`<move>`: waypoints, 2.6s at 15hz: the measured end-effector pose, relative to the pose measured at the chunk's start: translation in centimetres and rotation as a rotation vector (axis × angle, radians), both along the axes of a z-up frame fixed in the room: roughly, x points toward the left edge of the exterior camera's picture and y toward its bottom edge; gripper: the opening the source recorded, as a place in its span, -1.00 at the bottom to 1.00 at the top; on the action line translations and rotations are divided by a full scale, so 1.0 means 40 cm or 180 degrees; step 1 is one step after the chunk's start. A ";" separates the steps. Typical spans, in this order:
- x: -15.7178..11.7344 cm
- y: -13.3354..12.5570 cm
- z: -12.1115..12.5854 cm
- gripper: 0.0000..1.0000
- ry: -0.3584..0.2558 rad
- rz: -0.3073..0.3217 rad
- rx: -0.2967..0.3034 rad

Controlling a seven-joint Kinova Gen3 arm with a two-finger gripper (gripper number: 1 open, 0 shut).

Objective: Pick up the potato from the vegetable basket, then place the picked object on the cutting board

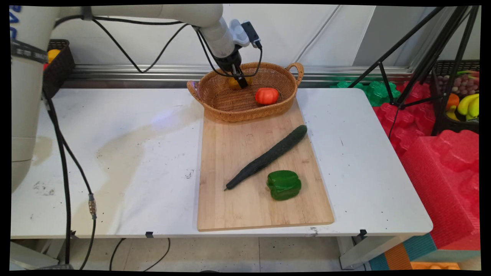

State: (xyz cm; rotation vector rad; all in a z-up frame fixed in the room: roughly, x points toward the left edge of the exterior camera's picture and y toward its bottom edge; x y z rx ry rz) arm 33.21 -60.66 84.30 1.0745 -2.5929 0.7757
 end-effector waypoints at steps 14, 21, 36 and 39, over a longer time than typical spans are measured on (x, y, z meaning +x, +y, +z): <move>-0.024 -0.007 -0.045 -1.00 -0.0066 0.0049 -0.0087; -0.064 0.126 0.063 -1.00 0.0122 0.0188 -0.0387; -0.140 0.526 0.235 -1.00 0.0316 -0.0190 -0.0271; -0.151 0.605 0.229 -1.00 0.0328 -0.0332 -0.0083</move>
